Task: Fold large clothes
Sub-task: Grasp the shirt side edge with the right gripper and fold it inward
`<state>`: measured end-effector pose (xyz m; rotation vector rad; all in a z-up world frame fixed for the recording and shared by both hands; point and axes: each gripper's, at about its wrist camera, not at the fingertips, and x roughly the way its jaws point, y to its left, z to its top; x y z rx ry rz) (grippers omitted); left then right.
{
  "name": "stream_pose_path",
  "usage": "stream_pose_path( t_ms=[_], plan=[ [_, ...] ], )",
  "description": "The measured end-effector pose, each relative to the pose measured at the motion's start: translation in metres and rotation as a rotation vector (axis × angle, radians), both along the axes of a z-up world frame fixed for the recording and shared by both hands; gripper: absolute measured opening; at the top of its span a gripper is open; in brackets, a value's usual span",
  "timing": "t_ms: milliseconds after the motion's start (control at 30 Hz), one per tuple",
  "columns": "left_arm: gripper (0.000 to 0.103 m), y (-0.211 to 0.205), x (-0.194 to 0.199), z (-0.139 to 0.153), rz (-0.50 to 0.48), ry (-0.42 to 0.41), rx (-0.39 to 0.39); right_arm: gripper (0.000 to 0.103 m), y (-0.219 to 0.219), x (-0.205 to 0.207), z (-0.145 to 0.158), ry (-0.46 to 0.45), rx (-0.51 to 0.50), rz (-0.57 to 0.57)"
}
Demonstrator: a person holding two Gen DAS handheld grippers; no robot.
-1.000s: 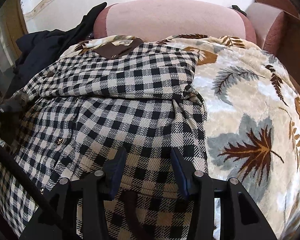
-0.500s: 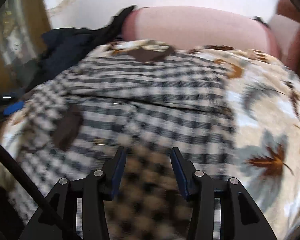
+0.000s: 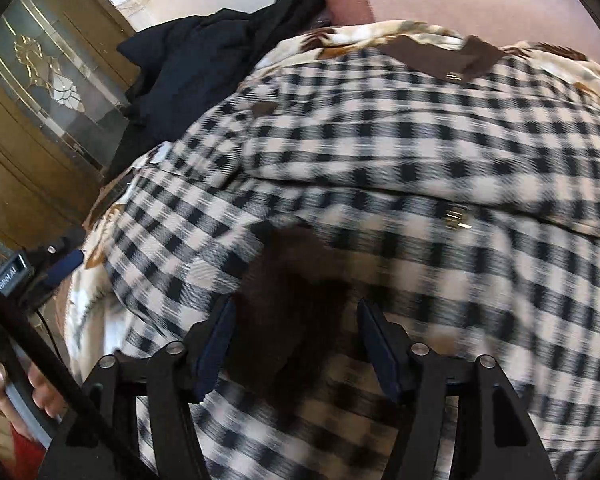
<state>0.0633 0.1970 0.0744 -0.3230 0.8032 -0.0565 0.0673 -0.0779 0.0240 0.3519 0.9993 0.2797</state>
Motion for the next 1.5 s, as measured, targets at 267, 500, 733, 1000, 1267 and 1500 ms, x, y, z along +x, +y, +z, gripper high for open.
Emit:
stream_pose_path(
  t_ms=[267,500,733,1000,1267,1500],
  plan=[
    [0.069,-0.011,0.01,-0.006,0.021,0.012,0.05,0.008,0.017,0.01,0.042,-0.083,-0.1,0.025],
    [0.069,-0.023,0.02,-0.009,0.013,0.027,0.029,0.007,-0.051,0.016,0.111,-0.203,-0.15,-0.139],
    [0.069,-0.05,0.033,-0.016,-0.038,0.044,0.076,0.007,-0.168,0.021,0.102,-0.111,-0.298,-0.419],
    [0.069,-0.081,0.045,-0.022,-0.097,0.052,0.141,0.028,-0.245,0.014,0.059,0.05,-0.391,-0.622],
    [0.069,-0.096,0.064,-0.042,-0.107,0.122,0.21,0.046,-0.173,0.04,0.099,-0.059,-0.334,-0.362],
    [0.007,-0.1,0.071,-0.055,-0.201,0.24,0.186,0.055,-0.013,0.117,0.097,-0.062,-0.367,0.07]
  ],
)
